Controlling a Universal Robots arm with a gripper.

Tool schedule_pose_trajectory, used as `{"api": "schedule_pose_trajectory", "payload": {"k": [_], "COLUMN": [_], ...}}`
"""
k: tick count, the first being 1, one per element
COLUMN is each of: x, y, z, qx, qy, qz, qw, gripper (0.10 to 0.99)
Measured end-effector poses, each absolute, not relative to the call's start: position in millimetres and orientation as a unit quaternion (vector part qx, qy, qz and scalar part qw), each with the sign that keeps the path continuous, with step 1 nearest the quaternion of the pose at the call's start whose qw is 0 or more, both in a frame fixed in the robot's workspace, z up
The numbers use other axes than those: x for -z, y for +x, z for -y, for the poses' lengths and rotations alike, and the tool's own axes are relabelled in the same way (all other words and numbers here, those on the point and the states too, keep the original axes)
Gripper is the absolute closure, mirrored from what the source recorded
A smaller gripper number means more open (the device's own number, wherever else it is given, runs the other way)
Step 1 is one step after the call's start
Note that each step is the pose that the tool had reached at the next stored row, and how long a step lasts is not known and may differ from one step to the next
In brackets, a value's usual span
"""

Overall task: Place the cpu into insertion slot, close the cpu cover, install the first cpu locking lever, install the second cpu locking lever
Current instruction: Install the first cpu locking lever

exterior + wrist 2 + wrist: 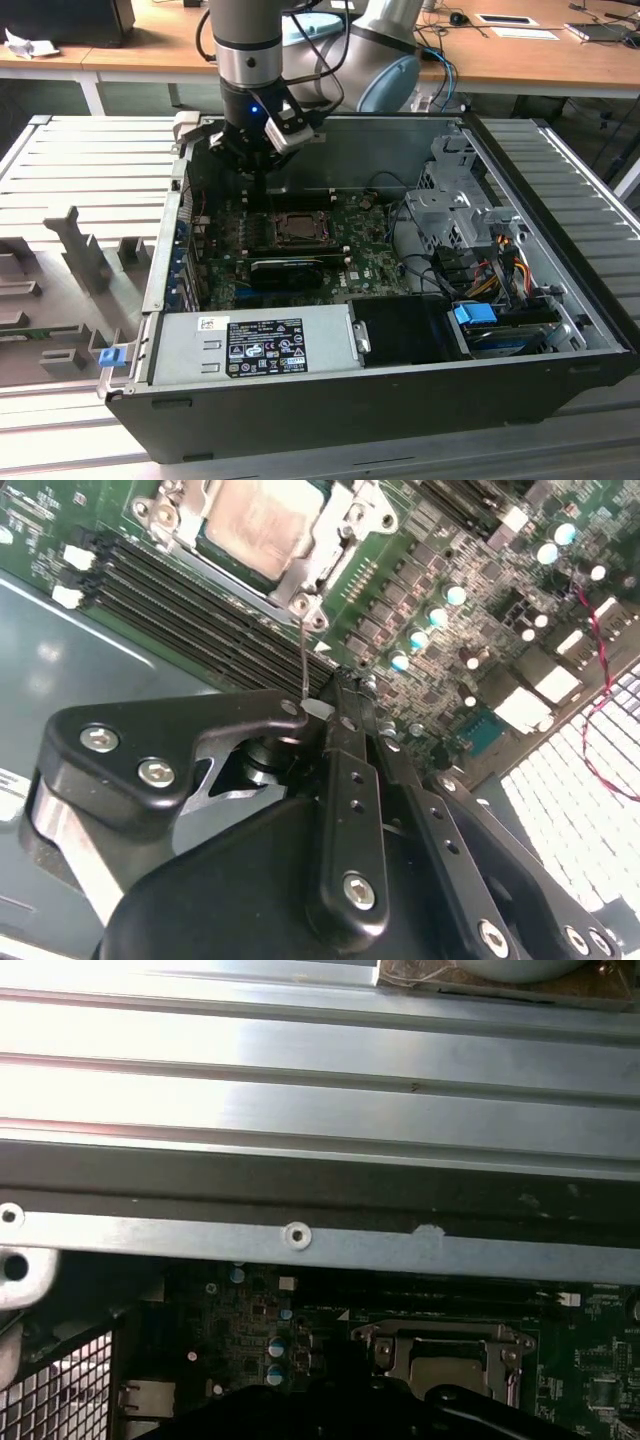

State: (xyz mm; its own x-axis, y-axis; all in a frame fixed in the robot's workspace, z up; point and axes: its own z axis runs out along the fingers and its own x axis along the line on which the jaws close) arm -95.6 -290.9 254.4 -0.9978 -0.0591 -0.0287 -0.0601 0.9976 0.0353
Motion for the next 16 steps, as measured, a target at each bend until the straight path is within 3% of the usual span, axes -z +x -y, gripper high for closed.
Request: {"api": "schedule_pose_trajectory", "payload": {"k": [7,11,16], "x": [-252,-249,-235], "y": [-64,-60,-51], "z": [291,294,295], "qx": [-0.018,-0.044,-0.045], "qy": [-0.03,-0.029,-0.039], "qz": [-0.999,-0.998,-0.998], "qw": [0.014,0.015,0.014], "gripper": [0.98,0.98,0.98]}}
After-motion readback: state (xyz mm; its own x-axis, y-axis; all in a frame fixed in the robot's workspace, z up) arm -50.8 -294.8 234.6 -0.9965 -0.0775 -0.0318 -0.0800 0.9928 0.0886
